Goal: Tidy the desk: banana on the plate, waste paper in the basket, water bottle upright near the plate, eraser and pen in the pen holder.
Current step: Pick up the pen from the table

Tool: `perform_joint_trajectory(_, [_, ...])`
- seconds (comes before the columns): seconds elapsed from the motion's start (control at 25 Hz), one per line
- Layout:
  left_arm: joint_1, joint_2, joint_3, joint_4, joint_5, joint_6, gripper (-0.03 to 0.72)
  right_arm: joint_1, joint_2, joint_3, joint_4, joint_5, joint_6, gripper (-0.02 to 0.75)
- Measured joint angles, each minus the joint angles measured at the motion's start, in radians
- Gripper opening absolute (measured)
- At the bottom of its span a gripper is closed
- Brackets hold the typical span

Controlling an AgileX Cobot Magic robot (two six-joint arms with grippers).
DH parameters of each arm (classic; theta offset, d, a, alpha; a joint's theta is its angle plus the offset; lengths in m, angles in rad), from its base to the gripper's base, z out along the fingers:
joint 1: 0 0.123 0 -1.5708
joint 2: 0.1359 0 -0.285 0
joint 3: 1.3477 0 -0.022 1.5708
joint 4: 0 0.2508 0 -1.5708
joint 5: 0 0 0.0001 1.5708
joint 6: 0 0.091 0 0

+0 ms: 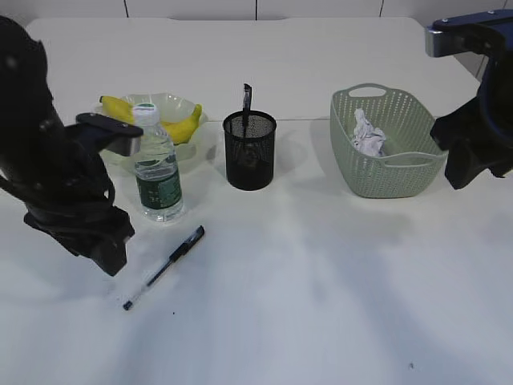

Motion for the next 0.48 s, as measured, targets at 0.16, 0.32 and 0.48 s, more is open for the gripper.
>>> perform_joint_trajectory(0.16, [-0.033, 0.072, 0.000, 0.021, -0.039, 0.000, 0.433, 0.000, 0.000, 0.000, 0.000, -0.010, 0.000, 0.389])
perform_joint_trajectory(0.32, [-0.041, 0.121, 0.000, 0.027, -0.101, 0.000, 0.433, 0.000, 0.000, 0.000, -0.006, -0.014, 0.000, 0.389])
perform_joint_trajectory(0.48, [-0.041, 0.154, 0.000, 0.031, -0.134, 0.000, 0.433, 0.000, 0.000, 0.000, -0.027, -0.019, 0.000, 0.389])
